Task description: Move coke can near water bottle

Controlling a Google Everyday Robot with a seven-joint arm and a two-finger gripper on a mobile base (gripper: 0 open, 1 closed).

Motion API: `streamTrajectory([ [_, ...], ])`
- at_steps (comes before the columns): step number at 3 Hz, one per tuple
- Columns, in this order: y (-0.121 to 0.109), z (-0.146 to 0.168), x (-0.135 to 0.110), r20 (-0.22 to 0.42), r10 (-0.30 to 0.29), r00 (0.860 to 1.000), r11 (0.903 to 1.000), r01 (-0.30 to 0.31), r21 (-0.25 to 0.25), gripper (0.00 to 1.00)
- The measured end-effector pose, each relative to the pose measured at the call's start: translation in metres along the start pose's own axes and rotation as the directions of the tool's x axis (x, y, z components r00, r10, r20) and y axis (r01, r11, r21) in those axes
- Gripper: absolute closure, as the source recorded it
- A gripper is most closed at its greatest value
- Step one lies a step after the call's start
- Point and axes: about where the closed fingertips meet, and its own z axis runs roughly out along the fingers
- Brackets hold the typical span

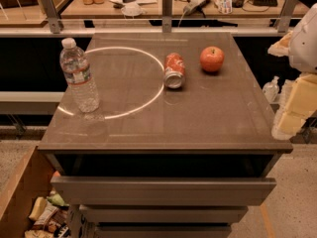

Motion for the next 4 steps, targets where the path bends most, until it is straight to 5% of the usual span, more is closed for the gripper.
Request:
streamTrajectory([
  [1,0.000,0.000,0.000,0.000,0.000,1.000,1.0000,0.000,0.000,0.00],
  [2,0.001,0.000,-0.013,0.111,0.120,0.987,0.9926,-0.122,0.004,0.00],
  [3,0.012,0.014,-0.033,0.301,0.436,0.848,0.8961,-0.440,-0.059,0.00],
  [4,0.025,0.035,-0.046,0.340,0.588,0.734,0.7939,-0.604,-0.069,0.00],
])
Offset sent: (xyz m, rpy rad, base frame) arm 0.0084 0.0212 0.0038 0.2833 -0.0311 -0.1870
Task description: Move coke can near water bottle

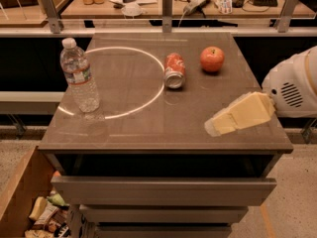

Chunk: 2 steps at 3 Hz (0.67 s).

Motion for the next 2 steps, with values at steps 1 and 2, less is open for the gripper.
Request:
streamTrajectory([
  [1,-0.0092,0.0078,-0.0101,0.058,0.096,0.994,0.9946,-0.098,0.034,0.00],
  [2,-0.0097,0.0087,-0.0128,0.064,0.101,0.993,0.9938,-0.104,0.039,0.00],
])
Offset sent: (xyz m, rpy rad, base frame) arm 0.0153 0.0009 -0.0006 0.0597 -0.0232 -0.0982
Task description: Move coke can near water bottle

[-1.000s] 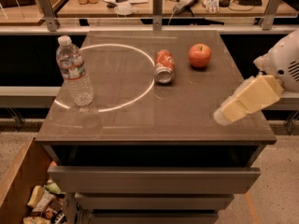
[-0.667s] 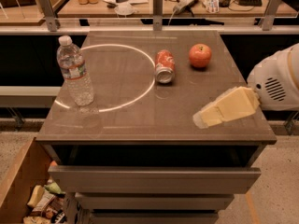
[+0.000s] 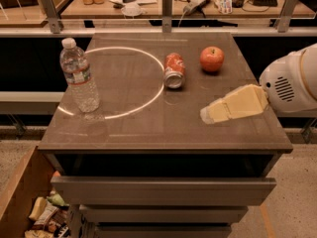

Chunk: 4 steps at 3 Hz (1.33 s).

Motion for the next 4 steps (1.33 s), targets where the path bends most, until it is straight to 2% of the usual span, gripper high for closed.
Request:
streamTrajectory([
  [1,-0.001,0.016,-0.010,0.027,0.058,0.998,0.9972,-0.059,0.045,0.00],
  [2,-0.019,0.066,-0.045,0.051,0.101,0.994,0.9884,-0.106,0.109,0.00],
  [3,-0.045,0.110,-0.069,0.051,0.132,0.990,0.9755,-0.139,0.170,0.00],
  [4,-0.064,0.152,-0.091,0.067,0.151,0.986,0.9574,-0.163,0.239,0.00],
])
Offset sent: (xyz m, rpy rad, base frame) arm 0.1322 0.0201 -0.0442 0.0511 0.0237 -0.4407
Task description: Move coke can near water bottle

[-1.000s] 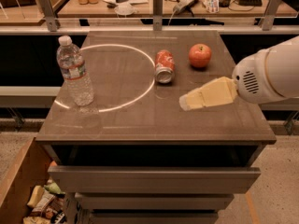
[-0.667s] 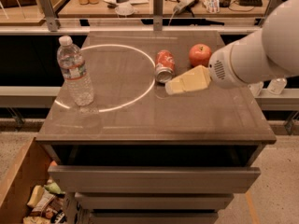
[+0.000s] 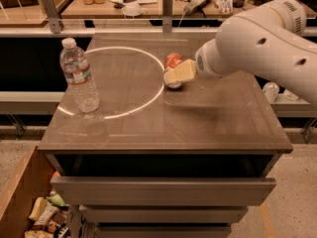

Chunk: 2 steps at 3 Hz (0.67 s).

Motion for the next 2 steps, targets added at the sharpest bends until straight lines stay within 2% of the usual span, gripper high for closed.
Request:
streamTrajectory([
  [1,-0.011,0.031,-0.018,0.005,0.058,0.998,0.9955,-0.058,0.074,0.00],
  [2,-0.015,0.050,-0.030,0.010,0.166,0.986,0.9782,-0.166,0.125,0.18],
])
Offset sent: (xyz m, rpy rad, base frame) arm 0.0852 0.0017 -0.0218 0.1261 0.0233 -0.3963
